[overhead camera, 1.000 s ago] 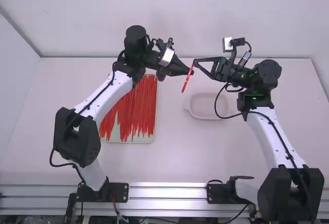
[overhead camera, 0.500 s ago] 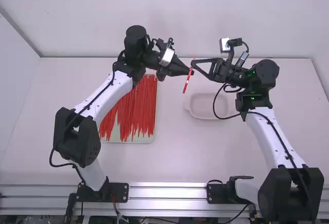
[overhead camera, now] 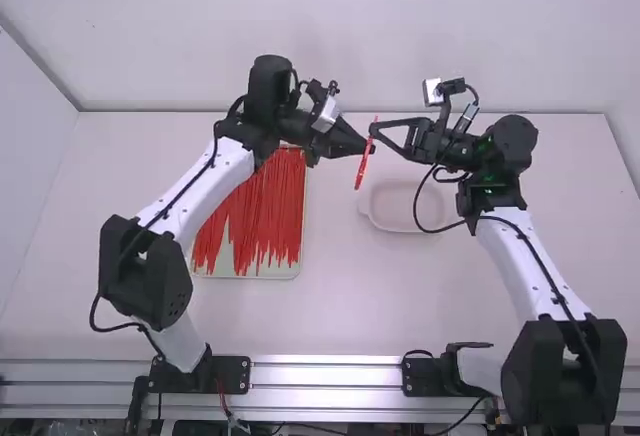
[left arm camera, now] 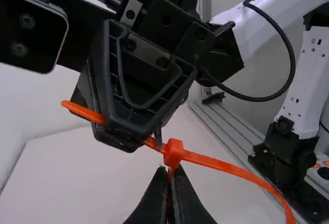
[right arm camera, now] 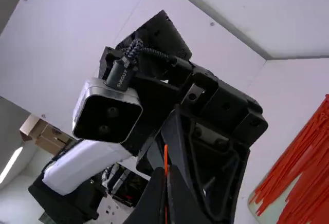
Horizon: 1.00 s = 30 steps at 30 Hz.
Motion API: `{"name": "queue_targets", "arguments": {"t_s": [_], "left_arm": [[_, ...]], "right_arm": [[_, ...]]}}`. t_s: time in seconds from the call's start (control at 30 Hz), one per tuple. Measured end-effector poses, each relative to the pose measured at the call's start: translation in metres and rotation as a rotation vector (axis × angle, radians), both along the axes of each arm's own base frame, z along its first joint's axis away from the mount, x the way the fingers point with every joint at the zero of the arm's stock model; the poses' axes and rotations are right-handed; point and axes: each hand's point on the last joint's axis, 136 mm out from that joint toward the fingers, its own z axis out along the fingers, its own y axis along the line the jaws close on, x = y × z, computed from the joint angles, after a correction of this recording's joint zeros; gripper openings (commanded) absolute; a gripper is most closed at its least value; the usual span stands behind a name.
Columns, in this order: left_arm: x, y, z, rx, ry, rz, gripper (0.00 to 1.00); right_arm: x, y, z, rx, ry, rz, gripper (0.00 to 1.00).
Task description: Fasten the cable tie
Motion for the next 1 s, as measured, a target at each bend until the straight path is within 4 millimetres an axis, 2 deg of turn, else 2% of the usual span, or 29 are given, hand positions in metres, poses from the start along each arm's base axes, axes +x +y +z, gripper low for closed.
{"name": "queue_targets", "arguments": {"t_s": [0.27,0.47,0.57,0.77,1.0], "left_arm": [[-0.007,0.003,-0.021,0.072,0.069,0.036,0.02],[-0.008,0.005,-0.038,0.097,0.045,0.054,0.02],[-0.012,0.006,-0.062,0.119,0.078,0.058,0.02],[-0.016,0.008,-0.092,0.129,0.111,0.059,0.02],[-0.02,0.009,-0.115,0.14,0.177,0.066,0.02]], "right_arm": [[-0.006,0.0,0.012,0.016,-0.067,0.018,0.0],[-0.008,-0.001,0.015,0.025,-0.05,0.022,0.0],[-0.009,-0.004,0.018,0.031,-0.053,0.021,0.0],[-0.015,-0.004,0.024,0.034,-0.072,0.042,0.0],[-0.017,-0.003,0.022,0.03,-0.056,0.057,0.0]]}}
